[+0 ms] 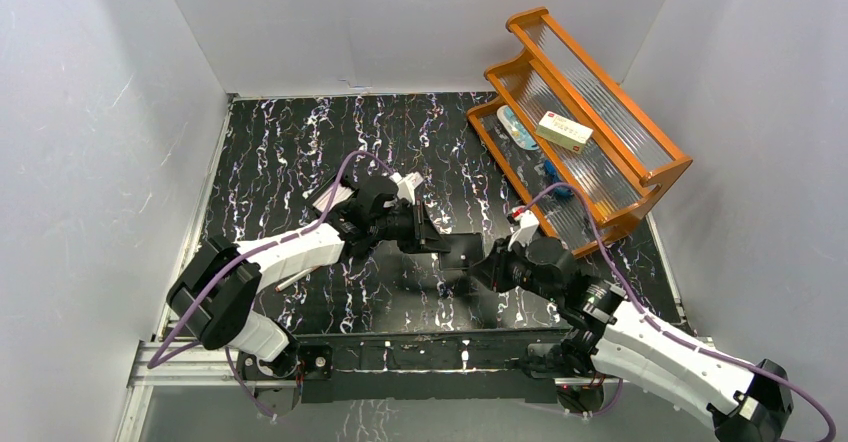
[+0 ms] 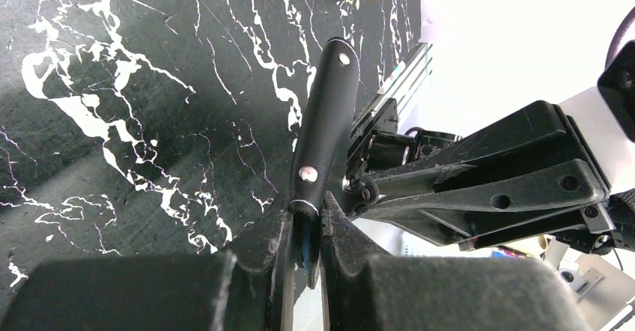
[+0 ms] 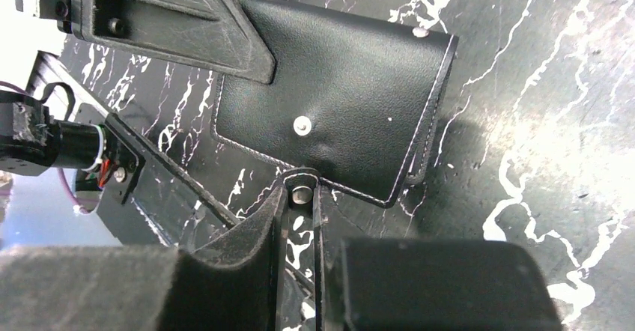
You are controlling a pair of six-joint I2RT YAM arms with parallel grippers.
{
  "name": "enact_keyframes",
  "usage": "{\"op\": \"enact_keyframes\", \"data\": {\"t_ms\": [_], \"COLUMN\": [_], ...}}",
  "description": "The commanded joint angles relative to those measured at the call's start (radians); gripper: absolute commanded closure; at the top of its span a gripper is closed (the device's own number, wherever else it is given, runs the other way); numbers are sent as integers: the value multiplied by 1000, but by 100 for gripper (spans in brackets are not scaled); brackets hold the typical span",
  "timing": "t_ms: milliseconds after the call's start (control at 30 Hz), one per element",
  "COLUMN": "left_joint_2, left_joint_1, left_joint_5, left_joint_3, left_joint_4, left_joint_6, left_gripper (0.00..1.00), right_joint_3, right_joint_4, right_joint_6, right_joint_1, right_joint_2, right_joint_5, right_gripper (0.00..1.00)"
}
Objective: Put the credit cards into the card holder
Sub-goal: Open the card holder at the center of the board.
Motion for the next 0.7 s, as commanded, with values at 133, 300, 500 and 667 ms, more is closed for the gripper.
{"op": "enact_keyframes", "data": {"t_ms": [133, 300, 500, 667], "left_joint_2": [-8, -27, -56, -98], "left_joint_1": [14, 14, 14, 16], "left_joint_5": [2, 40, 88, 156], "left_joint_3": [32, 67, 87, 81], "left_joint_4": [-35, -134, -191, -156], "left_joint_6": [63, 127, 100, 30], "left_gripper": [100, 100, 100, 100], "right_joint_3": [104, 223, 237, 229], "right_joint_4": [-23, -86, 68, 137], "right_joint_6": [57, -86, -408, -650], "right_joint_1": [4, 5, 5, 5], "right_joint_2": [30, 69, 123, 194], "right_joint_5": [-39, 3, 12, -127], "right_gripper": [56, 46, 48, 50]}}
